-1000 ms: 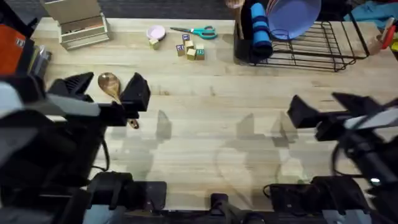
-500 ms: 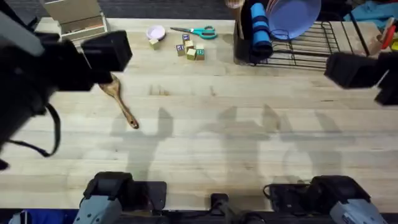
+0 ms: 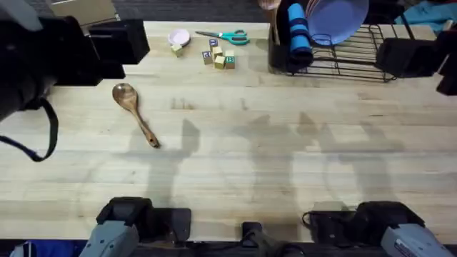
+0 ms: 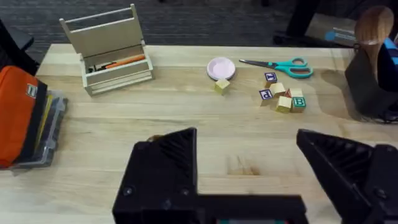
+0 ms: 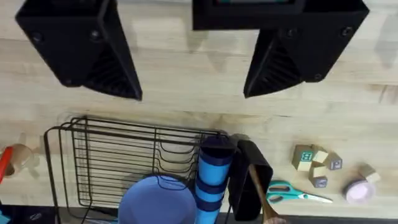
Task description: Pick up the spoon on the table one by one and put them onto the rack
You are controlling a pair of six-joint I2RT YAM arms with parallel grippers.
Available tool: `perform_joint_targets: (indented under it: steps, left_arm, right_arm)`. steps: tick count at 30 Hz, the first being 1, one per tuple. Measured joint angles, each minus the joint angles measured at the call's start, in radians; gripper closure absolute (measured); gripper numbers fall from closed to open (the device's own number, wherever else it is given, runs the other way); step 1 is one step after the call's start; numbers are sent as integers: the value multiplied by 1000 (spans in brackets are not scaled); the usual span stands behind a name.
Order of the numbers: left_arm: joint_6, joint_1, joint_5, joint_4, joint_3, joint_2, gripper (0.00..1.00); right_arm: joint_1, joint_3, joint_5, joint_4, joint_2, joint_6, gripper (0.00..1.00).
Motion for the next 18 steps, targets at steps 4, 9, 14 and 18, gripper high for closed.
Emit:
perform_joint_targets:
  steps: [4, 9, 14, 18]
  left_arm:
    - [-21, 0, -19, -1, 0, 2, 7]
    - [-177, 0, -146, -46, 1, 46, 7]
    - [-263, 0, -199, -70, 1, 128, 7]
    - [-293, 0, -206, -87, 1, 185, 7]
  right_arm:
    - [0, 0, 0, 0, 0, 0, 9]
    - [0, 0, 0, 0, 0, 0, 9]
    - [0, 0, 0, 0, 0, 0, 9]
    - [0, 0, 0, 0, 0, 0, 9]
